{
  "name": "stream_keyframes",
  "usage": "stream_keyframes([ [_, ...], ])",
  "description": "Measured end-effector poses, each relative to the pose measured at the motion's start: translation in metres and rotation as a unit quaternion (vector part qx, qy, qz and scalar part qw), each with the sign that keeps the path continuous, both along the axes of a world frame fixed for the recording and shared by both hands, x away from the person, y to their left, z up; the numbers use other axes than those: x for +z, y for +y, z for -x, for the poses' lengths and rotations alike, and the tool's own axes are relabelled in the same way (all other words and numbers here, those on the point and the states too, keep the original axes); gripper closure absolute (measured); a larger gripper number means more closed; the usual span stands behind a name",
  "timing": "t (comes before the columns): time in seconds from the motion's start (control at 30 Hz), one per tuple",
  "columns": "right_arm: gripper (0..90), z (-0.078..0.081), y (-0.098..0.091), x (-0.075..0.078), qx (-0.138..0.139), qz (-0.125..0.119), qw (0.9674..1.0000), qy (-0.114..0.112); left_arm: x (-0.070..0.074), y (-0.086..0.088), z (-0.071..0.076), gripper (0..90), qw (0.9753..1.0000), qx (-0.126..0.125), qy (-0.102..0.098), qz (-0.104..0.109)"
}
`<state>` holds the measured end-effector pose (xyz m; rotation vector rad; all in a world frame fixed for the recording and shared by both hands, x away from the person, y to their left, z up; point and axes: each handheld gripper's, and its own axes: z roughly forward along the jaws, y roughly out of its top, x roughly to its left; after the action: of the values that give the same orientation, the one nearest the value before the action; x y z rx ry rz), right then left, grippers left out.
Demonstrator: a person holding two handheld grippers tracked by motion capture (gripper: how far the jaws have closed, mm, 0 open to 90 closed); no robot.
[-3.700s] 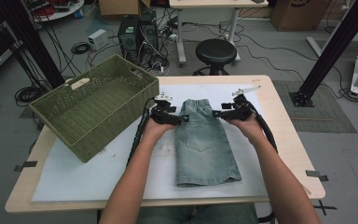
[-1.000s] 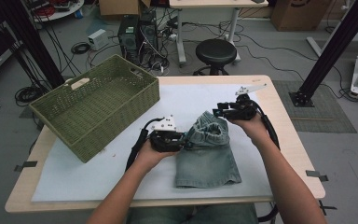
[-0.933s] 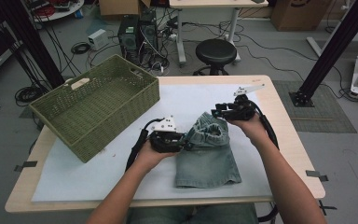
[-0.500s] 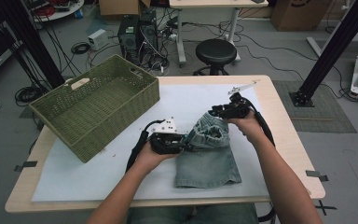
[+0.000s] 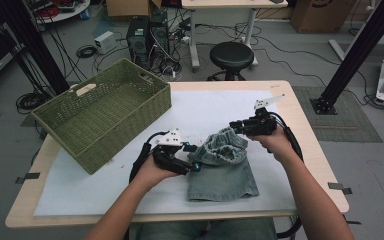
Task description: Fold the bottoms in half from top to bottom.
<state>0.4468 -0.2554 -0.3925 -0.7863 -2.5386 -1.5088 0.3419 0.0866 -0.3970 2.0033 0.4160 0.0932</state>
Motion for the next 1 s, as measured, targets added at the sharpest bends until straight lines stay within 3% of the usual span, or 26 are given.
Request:
stream_keyframes([
  [0.2, 64.8, 0.002, -0.004, 0.001, -0.005, -0.002, 1.0000, -0.003, 0.018, 0.014, 0.009, 30.6, 0.9994, 0.000, -0.013, 0.033],
  [0.43, 63.7, 0.009, 0.001, 0.004, 0.011, 0.003, 0.9999, -0.008, 0.024, 0.016, -0.006, 29.0, 0.9979, 0.040, -0.022, 0.047],
  [0.6, 58.1, 0.028, 0.012, 0.009, 0.034, 0.024, 0.9988, -0.025, 0.027, 0.015, -0.019, 28.5, 0.9959, 0.062, -0.020, 0.063],
  [0.7, 57.2, 0.041, 0.015, 0.010, 0.042, 0.022, 0.9984, -0.030, 0.027, 0.016, -0.024, 28.0, 0.9952, 0.068, -0.020, 0.068],
  [1.0, 52.5, 0.071, 0.013, -0.009, 0.054, 0.030, 0.9972, -0.041, 0.029, 0.022, -0.029, 25.4, 0.9926, 0.097, -0.025, 0.069],
])
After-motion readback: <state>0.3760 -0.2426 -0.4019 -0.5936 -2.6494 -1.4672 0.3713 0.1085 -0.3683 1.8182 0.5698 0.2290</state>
